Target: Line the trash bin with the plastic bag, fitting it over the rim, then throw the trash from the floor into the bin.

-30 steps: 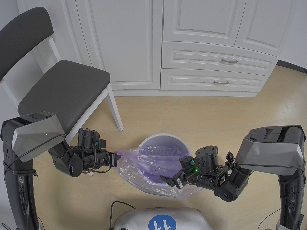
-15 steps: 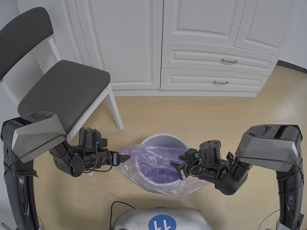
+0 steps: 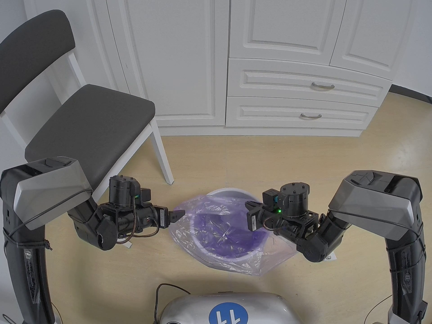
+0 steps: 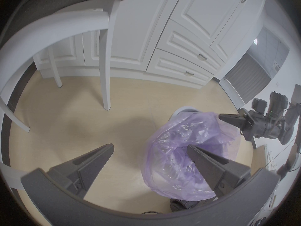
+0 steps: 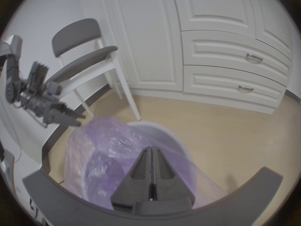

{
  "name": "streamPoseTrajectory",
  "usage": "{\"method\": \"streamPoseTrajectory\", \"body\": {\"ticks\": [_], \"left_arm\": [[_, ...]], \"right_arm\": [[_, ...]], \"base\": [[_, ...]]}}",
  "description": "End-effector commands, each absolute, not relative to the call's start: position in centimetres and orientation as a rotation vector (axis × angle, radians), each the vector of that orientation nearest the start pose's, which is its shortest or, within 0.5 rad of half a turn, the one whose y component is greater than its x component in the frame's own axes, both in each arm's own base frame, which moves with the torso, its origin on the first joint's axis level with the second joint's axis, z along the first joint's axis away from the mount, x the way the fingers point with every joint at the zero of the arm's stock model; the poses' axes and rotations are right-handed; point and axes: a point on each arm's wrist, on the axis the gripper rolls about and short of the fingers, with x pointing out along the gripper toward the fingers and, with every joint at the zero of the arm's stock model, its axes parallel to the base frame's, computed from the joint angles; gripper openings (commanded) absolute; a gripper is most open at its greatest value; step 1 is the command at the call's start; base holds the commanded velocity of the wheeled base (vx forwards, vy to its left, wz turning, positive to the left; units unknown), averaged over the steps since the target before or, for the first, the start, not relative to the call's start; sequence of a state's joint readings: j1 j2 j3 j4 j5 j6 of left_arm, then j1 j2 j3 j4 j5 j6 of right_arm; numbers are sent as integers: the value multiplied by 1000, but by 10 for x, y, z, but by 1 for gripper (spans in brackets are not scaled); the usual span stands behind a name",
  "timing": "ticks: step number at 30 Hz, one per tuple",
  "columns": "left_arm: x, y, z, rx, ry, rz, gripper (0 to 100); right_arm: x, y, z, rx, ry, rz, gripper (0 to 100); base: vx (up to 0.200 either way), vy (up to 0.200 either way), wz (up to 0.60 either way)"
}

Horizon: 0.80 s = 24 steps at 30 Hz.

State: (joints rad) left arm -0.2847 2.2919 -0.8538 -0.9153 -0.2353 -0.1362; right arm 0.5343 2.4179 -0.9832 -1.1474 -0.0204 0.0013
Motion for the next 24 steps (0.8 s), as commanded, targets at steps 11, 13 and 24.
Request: {"method": "streamPoseTrajectory", "body": {"ticks": [11, 13, 24], "left_arm": [[356, -114, 42, -123, 422, -504, 100], [357, -115, 42, -123, 421, -504, 100], [358, -115, 41, -122, 421, -506, 100]], "right_arm": [[449, 224, -15, 132, 160, 227, 0], [459, 222, -19, 157, 147, 201, 0], [446, 208, 20, 215, 152, 217, 0]], "base": [[0, 0, 0], [0, 0, 0], [0, 0, 0]]}}
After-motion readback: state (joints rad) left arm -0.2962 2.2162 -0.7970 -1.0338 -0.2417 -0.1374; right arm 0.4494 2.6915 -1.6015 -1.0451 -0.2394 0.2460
